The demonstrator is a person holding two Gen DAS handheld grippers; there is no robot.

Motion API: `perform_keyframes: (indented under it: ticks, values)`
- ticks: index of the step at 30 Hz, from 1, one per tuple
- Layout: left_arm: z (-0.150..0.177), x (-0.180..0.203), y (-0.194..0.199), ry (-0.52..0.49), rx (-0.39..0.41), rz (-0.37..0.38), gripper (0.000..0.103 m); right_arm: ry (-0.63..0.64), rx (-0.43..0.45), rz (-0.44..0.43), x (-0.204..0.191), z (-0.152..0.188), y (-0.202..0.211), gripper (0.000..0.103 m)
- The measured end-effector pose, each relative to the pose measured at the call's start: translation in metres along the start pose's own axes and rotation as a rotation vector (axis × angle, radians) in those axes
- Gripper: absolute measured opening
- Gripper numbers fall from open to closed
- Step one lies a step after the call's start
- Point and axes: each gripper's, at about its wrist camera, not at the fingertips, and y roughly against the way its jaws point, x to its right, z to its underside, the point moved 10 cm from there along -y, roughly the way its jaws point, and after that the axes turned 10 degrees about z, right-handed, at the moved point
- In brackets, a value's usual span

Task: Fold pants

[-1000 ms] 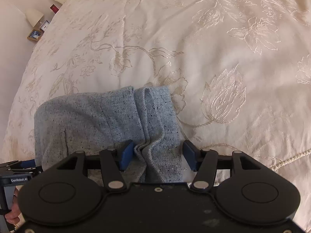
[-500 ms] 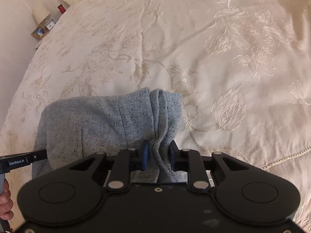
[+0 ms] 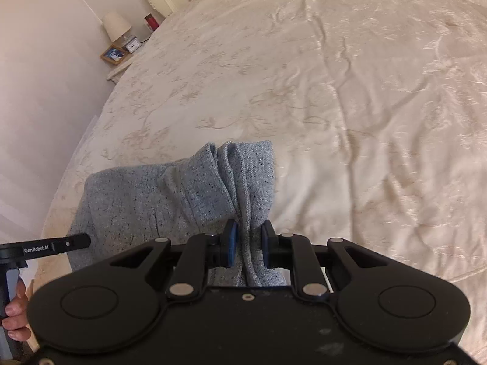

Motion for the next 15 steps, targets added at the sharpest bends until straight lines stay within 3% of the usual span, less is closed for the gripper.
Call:
perform_keyframes:
  ticks: [1,3,5,6,8,12,15]
  values:
    - [0.001,-0.018,-0.007,-0.005,-0.021,-0.062,0.023,0.012,-0.002,-0.005,-0.015,0.0,-0.007,0.018]
    - [0.005,-0.054,-0.016,-0.018,-0.047,-0.236,0.022,0.008,-0.019,0.031,-0.025,-0.002,-0.031,0.021]
    - [0.008,-0.075,-0.016,0.013,-0.049,-0.302,0.021,-0.036,-0.043,0.103,-0.024,-0.004,-0.051,0.022]
    - [0.009,-0.078,-0.013,0.043,-0.041,-0.274,0.021,-0.052,-0.051,0.138,-0.023,-0.007,-0.057,0.023]
    - [0.009,-0.073,-0.009,0.083,-0.016,-0.203,0.021,-0.047,-0.029,0.128,-0.035,-0.01,-0.056,0.023]
    - [0.008,-0.039,-0.011,0.032,0.016,-0.121,0.021,0.12,0.002,0.076,-0.088,-0.004,-0.054,0.025]
    - [0.012,-0.008,-0.021,-0.004,0.011,-0.028,0.029,0.196,-0.011,0.035,-0.12,0.007,-0.063,0.025]
